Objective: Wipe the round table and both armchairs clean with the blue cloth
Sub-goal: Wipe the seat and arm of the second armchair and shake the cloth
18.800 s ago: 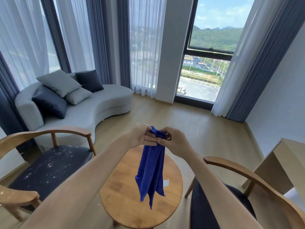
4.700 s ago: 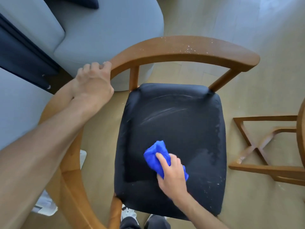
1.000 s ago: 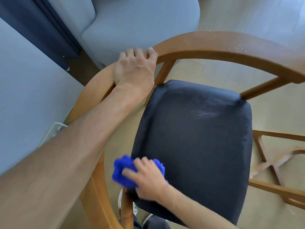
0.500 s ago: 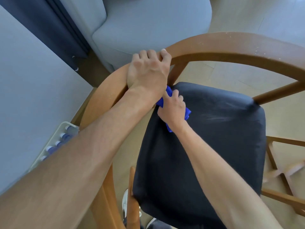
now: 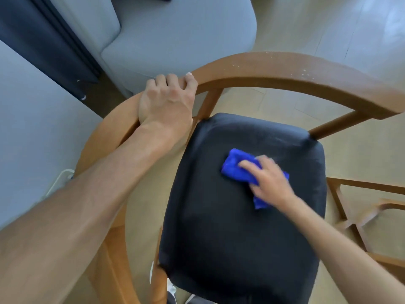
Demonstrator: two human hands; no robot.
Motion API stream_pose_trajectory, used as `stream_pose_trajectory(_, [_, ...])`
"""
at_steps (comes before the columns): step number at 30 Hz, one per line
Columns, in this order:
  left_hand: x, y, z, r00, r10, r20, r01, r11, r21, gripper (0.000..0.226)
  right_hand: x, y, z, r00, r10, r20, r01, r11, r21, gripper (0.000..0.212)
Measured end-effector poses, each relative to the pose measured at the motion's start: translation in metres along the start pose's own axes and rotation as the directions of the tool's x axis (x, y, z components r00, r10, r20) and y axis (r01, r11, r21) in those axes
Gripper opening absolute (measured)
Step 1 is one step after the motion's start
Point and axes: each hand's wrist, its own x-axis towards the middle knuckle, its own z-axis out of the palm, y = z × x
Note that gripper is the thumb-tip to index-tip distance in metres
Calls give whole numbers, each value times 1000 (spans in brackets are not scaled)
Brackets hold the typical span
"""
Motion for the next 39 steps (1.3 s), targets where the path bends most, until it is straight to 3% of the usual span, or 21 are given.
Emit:
stream_pose_trajectory(1, [0,1,0,1000,3,6,-3,1000,-3,53,16,40,-14,945,305,-122,-298,952,68,54])
stream_pose_trajectory(2, [0,2,1,1000,3,9,-3,1000,1,53,26,73,-27,814,553,-179,-527,832,171,56])
stream_pose_trajectory(3, [1,2,1,1000,-1,13,1,1000,11,53,33,95,-35,678,715,-171,-666,695,270,56])
stream_pose_trajectory(5, [2,4,2,1000,-5,18,5,1000,4,54,37,94,-29,555,821,-133,-763,566,314,56])
stream_pose_trajectory(8, [2,5,3,1000,-16,-3,16,1000,-5,53,35,24,1,608,769,-196,-701,636,321,54])
stream_pose_trajectory(11, [4,6,5,999,-25,-34,24,999,-26,49,23,-51,31,772,618,-150,-561,772,298,56])
stream_pose_trajectory(14, [6,8,2,996,-58,-66,52,994,-99,42,-11,-102,44,965,258,-54,-240,944,225,57])
stream_pose_trajectory(15, [8,9,1,996,-62,-66,53,990,-131,40,-25,-105,45,997,76,-2,-74,977,198,57])
stream_pose_trajectory(17, [13,11,0,996,-74,-43,65,981,-183,42,-46,-86,42,969,-221,113,206,969,134,56])
stream_pose_trajectory(19, [19,13,-1,994,-111,-6,108,973,-206,43,-57,-43,28,976,-199,83,194,979,63,56])
stream_pose_trajectory(21, [20,15,1,991,-130,-23,123,973,-196,35,-64,11,14,982,151,-112,-144,987,69,57])
stream_pose_trajectory(22, [19,15,1,991,-125,-40,115,977,-182,32,-64,35,6,908,379,-179,-363,925,116,58])
stream_pose_trajectory(24, [17,14,2,993,-107,-43,100,984,-145,36,-49,63,-4,655,731,-193,-683,681,263,58])
stream_pose_trajectory(26, [17,15,2,996,-89,-16,87,989,-117,46,-11,64,-5,411,894,-178,-806,448,387,57])
stream_pose_trajectory(28, [17,17,4,997,-77,-8,76,993,-90,51,36,44,-3,278,945,-170,-834,326,445,59])
stream_pose_trajectory(29, [17,17,5,998,-67,-20,65,995,-76,50,60,30,-1,283,940,-188,-841,338,423,61])
stream_pose_trajectory(30, [18,18,5,998,-54,-42,51,997,-62,49,84,14,1,342,919,-193,-840,392,375,62])
stream_pose_trajectory(33, [17,20,5,994,-46,-94,43,998,-37,47,132,-50,18,739,667,-93,-645,741,187,60])
stream_pose_trajectory(34, [17,20,4,995,-50,-92,47,998,-29,47,139,-66,25,824,564,-63,-551,822,144,59])
stream_pose_trajectory(37, [19,20,3,994,-65,-91,62,997,-41,45,137,-49,15,939,343,-25,-339,936,100,56])
stream_pose_trajectory(39, [21,22,3,995,-73,-73,71,997,-32,42,121,3,0,965,257,-53,-257,966,9,54])
